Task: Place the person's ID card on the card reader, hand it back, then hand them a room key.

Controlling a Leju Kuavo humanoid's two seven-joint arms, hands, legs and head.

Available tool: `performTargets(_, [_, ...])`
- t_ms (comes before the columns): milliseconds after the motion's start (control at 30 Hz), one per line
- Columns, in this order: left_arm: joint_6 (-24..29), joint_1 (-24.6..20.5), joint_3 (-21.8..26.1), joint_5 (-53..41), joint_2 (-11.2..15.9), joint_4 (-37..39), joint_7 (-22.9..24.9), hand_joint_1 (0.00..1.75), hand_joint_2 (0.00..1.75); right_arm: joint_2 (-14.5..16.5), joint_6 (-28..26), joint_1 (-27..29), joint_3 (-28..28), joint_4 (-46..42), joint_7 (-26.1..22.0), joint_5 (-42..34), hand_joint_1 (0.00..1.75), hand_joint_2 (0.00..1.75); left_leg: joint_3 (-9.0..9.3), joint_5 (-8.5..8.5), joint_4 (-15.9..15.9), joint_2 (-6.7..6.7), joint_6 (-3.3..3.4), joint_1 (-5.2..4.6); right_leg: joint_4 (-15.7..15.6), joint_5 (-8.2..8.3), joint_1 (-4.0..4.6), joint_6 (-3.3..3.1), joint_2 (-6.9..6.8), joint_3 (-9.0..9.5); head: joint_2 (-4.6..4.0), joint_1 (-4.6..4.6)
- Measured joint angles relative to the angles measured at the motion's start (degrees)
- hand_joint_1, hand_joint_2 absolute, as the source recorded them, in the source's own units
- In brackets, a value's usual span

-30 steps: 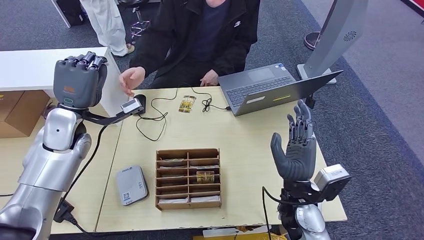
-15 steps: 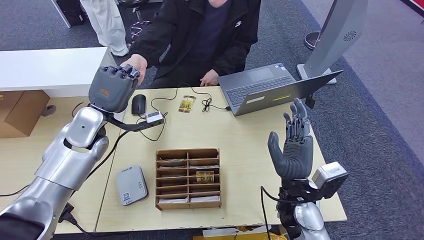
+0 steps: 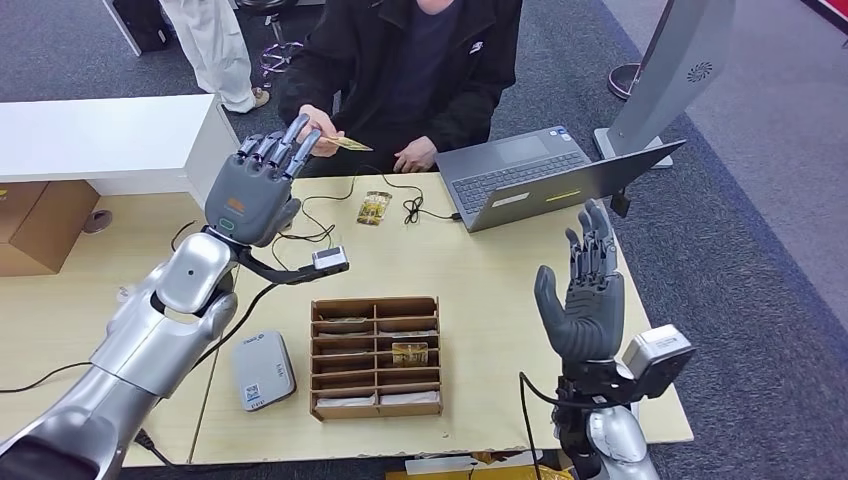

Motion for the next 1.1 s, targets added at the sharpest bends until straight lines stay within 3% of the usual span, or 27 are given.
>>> performTargets(367, [-1.69,8.33,0.03,-1.86,1.2,-9.06,5.21,0.0,1.75,0.0,-1.31,3.46,-1.72,-1.56,-0.13,1.68,0.0,1.75,-0.04,-0.04,0.0,-0.01,0.03,-0.01,-0.01,-0.01,0.0,0.01,-0.01,0.0,0.0,0.0])
performTargets(600, [1.12,19.23,2.53,-1.45,2.75,-20.45,7.05,0.0,1.75,0.0,-2.14,7.18,-4.48,-4.75,-0.4,3.23,0.0,1.75,-0.05,-0.09,-0.01,0.01,0.05,-0.01,-0.02,-0.07,-0.01,0.05,0.0,0.0,0.0,0.01])
performTargets(867, [7.06,33.75,7.66,-4.28,2.55,-32.84,8.22,0.0,1.75,0.01,-3.34,12.02,-7.62,-8.81,-1.0,4.94,0.0,1.75,-0.06,-0.17,-0.01,0.01,0.1,-0.01,-0.05,-0.14,-0.01,0.11,0.0,0.0,0.0,0.02])
performTargets(1100, [7.52,41.09,9.63,-6.57,1.97,-39.32,9.24,0.0,1.75,0.16,-3.32,14.25,-9.25,-10.86,-1.22,5.77,0.0,1.75,-0.06,-0.18,-0.01,0.0,0.12,-0.01,-0.06,-0.15,-0.02,0.12,-0.03,0.01,0.0,0.01])
